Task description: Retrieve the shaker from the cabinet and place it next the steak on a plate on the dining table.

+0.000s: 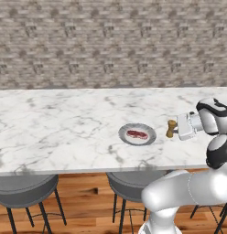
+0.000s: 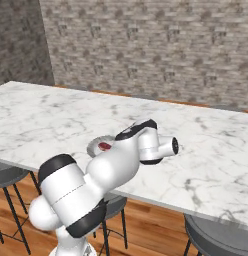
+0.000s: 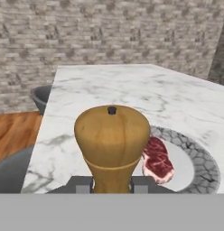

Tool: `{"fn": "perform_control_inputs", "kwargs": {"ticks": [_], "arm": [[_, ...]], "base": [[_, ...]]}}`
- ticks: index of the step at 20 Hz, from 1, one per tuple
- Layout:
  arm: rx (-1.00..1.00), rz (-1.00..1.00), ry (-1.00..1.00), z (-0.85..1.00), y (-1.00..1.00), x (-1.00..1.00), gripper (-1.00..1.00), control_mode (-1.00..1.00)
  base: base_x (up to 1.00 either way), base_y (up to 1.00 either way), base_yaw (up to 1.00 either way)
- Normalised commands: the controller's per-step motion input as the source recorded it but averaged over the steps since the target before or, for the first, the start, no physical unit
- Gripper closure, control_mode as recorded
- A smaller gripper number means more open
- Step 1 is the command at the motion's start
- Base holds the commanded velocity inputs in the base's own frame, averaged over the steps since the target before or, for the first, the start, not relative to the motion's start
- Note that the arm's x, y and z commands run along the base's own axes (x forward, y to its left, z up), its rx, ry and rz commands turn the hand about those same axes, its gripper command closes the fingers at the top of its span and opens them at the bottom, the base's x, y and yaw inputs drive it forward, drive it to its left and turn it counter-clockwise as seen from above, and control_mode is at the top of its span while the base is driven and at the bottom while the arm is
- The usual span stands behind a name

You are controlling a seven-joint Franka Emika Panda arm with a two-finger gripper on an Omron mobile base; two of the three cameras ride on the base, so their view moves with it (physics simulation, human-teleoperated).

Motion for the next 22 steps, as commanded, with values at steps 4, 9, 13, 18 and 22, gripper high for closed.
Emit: {"fn": "perform_control_inputs", "kwargs": {"ticks": [4, 9, 13, 18, 22], "arm": [[0.0, 0.0, 0.0, -0.1, -0.04, 0.06, 1.0, -1.0], [0.0, 0.0, 0.0, -0.14, -0.02, 0.09, 1.0, -1.0], [0.0, 0.0, 0.0, -0.21, 0.0, 0.12, 1.0, -1.0], [0.0, 0.0, 0.0, -0.22, 0.0, 0.19, 1.0, -1.0], [0.01, 0.0, 0.0, -0.25, -0.01, 0.03, 1.0, -1.0]], "base": [[0.0, 0.0, 0.0], [0.0, 0.0, 0.0], [0.0, 0.0, 0.0], [0.0, 0.0, 0.0], [0.0, 0.0, 0.0]]}}
